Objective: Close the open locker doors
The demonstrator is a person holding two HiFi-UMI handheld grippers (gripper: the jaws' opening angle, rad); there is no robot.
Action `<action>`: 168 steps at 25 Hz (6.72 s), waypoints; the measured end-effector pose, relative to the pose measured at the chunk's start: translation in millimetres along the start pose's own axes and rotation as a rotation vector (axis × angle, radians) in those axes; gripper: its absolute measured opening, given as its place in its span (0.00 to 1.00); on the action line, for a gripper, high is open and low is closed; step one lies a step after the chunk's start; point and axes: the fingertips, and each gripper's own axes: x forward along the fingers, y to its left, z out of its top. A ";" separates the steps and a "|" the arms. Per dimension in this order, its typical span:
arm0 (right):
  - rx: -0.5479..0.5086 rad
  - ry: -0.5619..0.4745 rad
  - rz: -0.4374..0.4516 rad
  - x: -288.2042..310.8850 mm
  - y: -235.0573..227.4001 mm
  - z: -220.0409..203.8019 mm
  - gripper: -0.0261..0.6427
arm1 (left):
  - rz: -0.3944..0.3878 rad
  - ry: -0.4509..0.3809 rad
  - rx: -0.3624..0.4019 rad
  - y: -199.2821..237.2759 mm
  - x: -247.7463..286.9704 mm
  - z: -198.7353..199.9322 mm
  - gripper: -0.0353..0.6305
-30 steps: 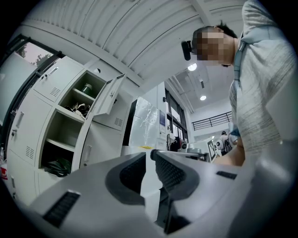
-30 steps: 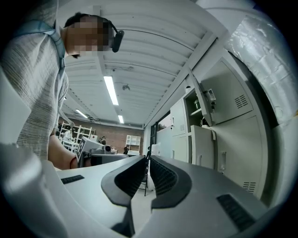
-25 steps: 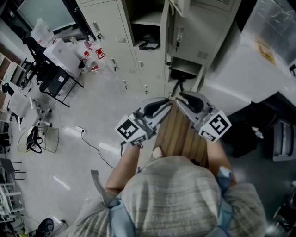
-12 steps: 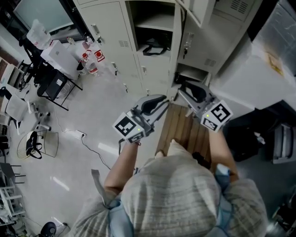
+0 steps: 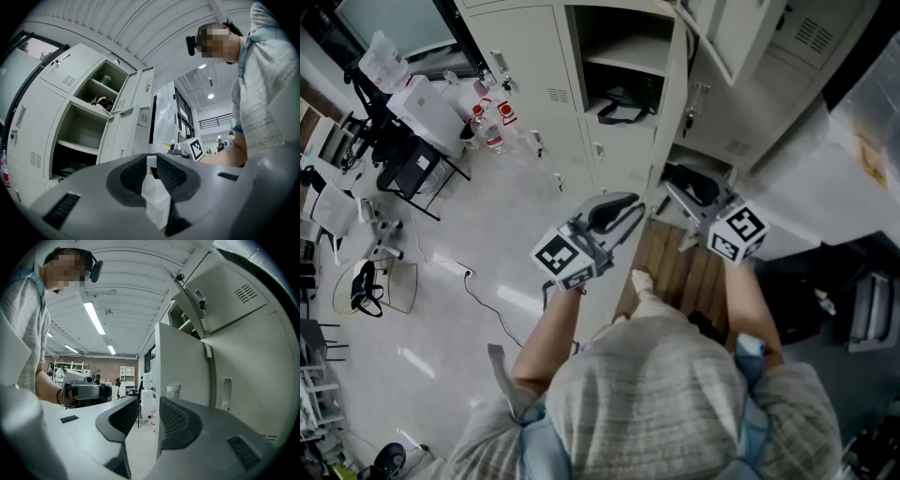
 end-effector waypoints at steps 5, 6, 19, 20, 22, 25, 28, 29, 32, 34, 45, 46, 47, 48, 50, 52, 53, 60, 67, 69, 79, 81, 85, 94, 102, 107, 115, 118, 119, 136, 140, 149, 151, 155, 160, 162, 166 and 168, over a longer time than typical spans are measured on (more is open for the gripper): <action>0.015 0.029 0.015 13.1 -19.2 -6.4 0.21 | 0.026 -0.012 -0.015 16.5 5.8 5.6 0.16; 0.016 0.034 0.021 15.6 -21.3 -7.8 0.21 | 0.031 -0.015 -0.018 19.6 6.2 5.7 0.16; 0.018 0.022 0.133 54.2 -23.3 -8.3 0.21 | 0.088 -0.012 -0.022 51.9 5.6 1.1 0.16; 0.013 0.018 0.143 58.4 -20.9 -6.8 0.21 | 0.095 -0.010 -0.019 54.3 4.3 1.5 0.15; 0.003 0.009 0.164 66.9 -16.2 -3.5 0.21 | 0.110 -0.004 -0.013 59.0 1.8 2.6 0.16; -0.001 0.006 0.195 81.7 -11.7 -2.8 0.21 | 0.135 -0.008 -0.010 68.3 -1.1 6.0 0.15; -0.003 0.009 0.224 98.7 -6.8 -2.6 0.21 | 0.159 -0.004 -0.005 80.4 -5.5 6.8 0.16; -0.001 0.012 0.234 103.9 -4.9 -2.5 0.21 | 0.167 -0.001 -0.003 84.8 -7.2 6.6 0.16; -0.009 0.008 0.252 116.5 -4.0 -2.8 0.21 | 0.188 0.005 0.007 96.9 -12.7 4.7 0.16; -0.014 0.001 0.261 122.1 -4.5 -2.5 0.21 | 0.200 0.005 0.004 103.2 -15.3 3.2 0.15; -0.020 -0.028 0.292 150.8 -4.9 2.2 0.21 | 0.262 0.013 0.023 131.8 -11.8 12.1 0.16; -0.022 -0.032 0.295 154.0 -5.4 3.0 0.21 | 0.267 0.013 0.026 135.2 -11.1 13.0 0.16; -0.024 -0.035 0.300 157.2 -5.9 3.9 0.21 | 0.273 0.007 0.028 138.2 -9.8 16.0 0.16; -0.024 -0.037 0.305 160.3 -6.3 4.7 0.21 | 0.281 -0.002 0.028 141.0 -8.3 19.8 0.16; -0.021 -0.042 0.316 166.0 -6.4 5.3 0.21 | 0.296 -0.009 0.026 146.1 -7.2 22.4 0.15; -0.021 -0.053 0.329 171.7 -6.7 6.1 0.20 | 0.306 0.007 0.027 151.7 -7.8 17.8 0.16; -0.022 -0.059 0.335 175.0 -7.6 7.1 0.19 | 0.312 0.014 0.026 155.2 -7.7 15.8 0.16; 0.000 -0.088 0.328 200.3 -22.8 6.0 0.15 | 0.360 0.049 0.020 181.6 -10.8 0.4 0.16; 0.003 -0.088 0.321 225.3 -35.9 3.7 0.15 | 0.394 0.075 0.014 205.0 -8.3 -2.2 0.16; -0.003 -0.080 0.320 232.0 -37.5 0.5 0.15 | 0.399 0.077 0.016 209.8 -7.8 -2.9 0.15; -0.008 -0.057 0.245 259.4 -69.4 -0.3 0.15 | 0.406 0.060 0.018 235.8 -5.6 2.6 0.16; -0.002 -0.052 0.220 262.0 -78.6 -0.6 0.15 | 0.405 0.062 0.028 240.1 -4.4 3.6 0.15; 0.004 -0.044 0.180 261.5 -94.7 0.4 0.15 | 0.402 0.052 0.024 244.2 0.4 6.3 0.15; -0.003 -0.023 0.074 269.2 -122.6 -2.5 0.15 | 0.374 0.040 0.042 261.3 16.2 14.5 0.16; 0.017 0.036 -0.047 269.5 -151.6 -17.2 0.15 | 0.357 0.045 0.060 271.5 24.0 12.2 0.16; 0.030 0.041 -0.087 269.5 -163.4 -19.8 0.15 | 0.363 0.033 0.046 276.5 25.6 11.8 0.16; 0.044 0.033 -0.139 267.6 -180.9 -21.4 0.15 | 0.356 0.029 0.033 281.4 31.9 9.7 0.16; 0.048 0.037 -0.155 266.1 -184.6 -22.2 0.15 | 0.349 0.027 0.036 281.4 34.3 9.6 0.15; 0.048 0.039 -0.157 265.9 -184.5 -22.5 0.15 | 0.345 0.026 0.037 281.1 35.2 9.9 0.16; 0.040 0.021 -0.110 262.7 -165.7 -13.7 0.15 | 0.351 0.017 0.019 276.2 32.9 11.3 0.16; 0.037 0.010 -0.070 262.7 -150.3 -10.3 0.15 | 0.361 0.015 0.024 273.8 26.1 10.7 0.16; -0.036 -0.028 0.072 251.7 -86.2 9.0 0.15 | 0.381 0.001 0.015 256.2 6.8 13.2 0.16; -0.034 -0.034 0.088 246.8 -74.7 11.2 0.15 | 0.385 -0.007 0.013 250.3 2.2 15.1 0.16; -0.051 -0.046 0.136 237.1 -50.5 19.5 0.15 | 0.389 -0.016 0.018 239.7 -7.3 16.6 0.16; -0.076 -0.092 0.194 221.1 -20.0 35.1 0.15 | 0.398 -0.034 0.012 223.5 -18.1 21.9 0.16; -0.067 -0.098 0.209 212.6 -9.2 40.7 0.15 | 0.401 -0.043 0.007 214.7 -22.2 25.3 0.16; -0.053 -0.103 0.228 191.3 14.2 51.0 0.15 | 0.398 -0.045 0.023 190.0 -32.7 31.9 0.16; -0.050 -0.107 0.229 183.5 19.9 52.3 0.15 | 0.387 -0.067 0.028 179.9 -34.8 37.2 0.16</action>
